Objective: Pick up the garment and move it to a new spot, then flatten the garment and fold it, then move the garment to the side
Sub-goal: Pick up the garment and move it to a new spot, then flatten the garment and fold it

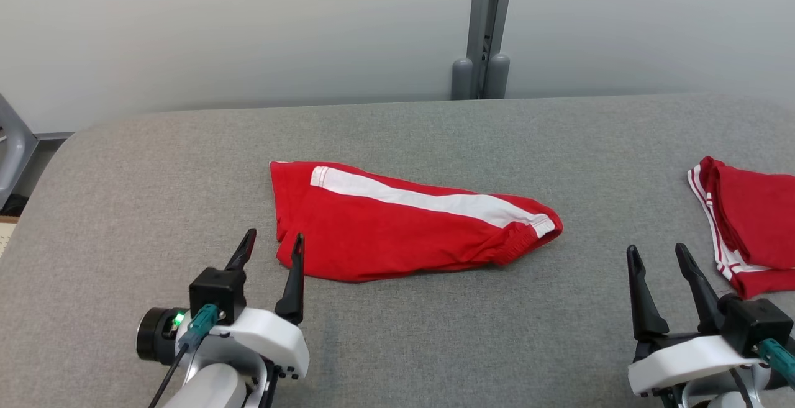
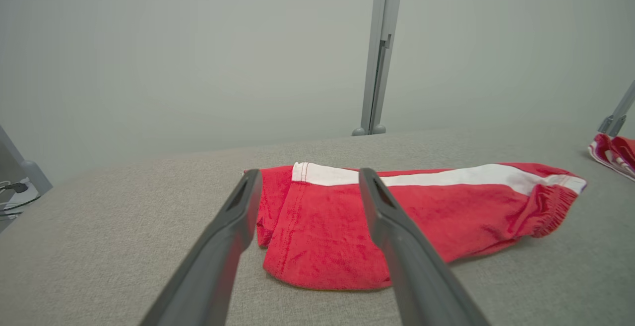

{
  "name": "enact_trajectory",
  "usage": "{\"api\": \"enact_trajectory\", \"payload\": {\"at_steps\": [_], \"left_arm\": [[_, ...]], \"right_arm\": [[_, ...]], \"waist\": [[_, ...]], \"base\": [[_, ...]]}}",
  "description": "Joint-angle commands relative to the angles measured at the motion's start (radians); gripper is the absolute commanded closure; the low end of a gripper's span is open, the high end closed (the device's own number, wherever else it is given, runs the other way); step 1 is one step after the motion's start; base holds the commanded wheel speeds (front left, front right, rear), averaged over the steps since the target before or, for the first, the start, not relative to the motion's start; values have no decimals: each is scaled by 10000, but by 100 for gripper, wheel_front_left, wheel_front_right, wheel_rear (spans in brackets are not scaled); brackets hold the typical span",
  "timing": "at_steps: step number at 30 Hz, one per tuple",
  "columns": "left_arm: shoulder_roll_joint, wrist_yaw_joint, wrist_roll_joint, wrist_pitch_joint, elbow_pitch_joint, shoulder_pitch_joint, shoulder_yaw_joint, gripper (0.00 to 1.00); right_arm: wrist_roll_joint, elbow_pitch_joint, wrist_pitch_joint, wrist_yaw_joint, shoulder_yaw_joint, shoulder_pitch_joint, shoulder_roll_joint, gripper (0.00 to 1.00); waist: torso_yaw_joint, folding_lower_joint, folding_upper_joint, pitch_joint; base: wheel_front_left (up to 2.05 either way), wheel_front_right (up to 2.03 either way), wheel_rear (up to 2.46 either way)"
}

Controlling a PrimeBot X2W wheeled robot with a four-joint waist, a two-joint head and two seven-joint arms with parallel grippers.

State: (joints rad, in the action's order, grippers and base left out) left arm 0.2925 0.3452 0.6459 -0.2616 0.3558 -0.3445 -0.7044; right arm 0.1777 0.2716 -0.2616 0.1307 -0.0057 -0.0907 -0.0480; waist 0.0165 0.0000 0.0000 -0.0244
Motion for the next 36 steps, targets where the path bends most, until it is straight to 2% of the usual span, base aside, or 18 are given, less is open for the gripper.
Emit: {"api": "enact_trajectory", "payload": {"at_steps": [1, 12, 23, 36], "left_arm": [[63, 21, -178, -43, -210, 311, 239, 0], [-36, -307, -1211, -44, -1045, 2162, 1880, 0], [-464, -875, -1794, -45, -737, 2367, 2495, 0], [-837, -1239, -2289, -45, -532, 2372, 2999, 0]], "right_arm": [[55, -48, -48, 2, -33, 121, -53, 0], [226, -110, -48, 2, -71, 434, -52, 0], [214, -44, -48, 2, -5, 361, -52, 0], [142, -23, -48, 2, -29, 307, -52, 0]], "waist": [[37, 0, 0, 58], [93, 0, 0, 219], [141, 0, 0, 218], [265, 0, 0, 103]], "base": [[0, 0, 0], [0, 0, 0], [0, 0, 0], [0, 0, 0]]}}
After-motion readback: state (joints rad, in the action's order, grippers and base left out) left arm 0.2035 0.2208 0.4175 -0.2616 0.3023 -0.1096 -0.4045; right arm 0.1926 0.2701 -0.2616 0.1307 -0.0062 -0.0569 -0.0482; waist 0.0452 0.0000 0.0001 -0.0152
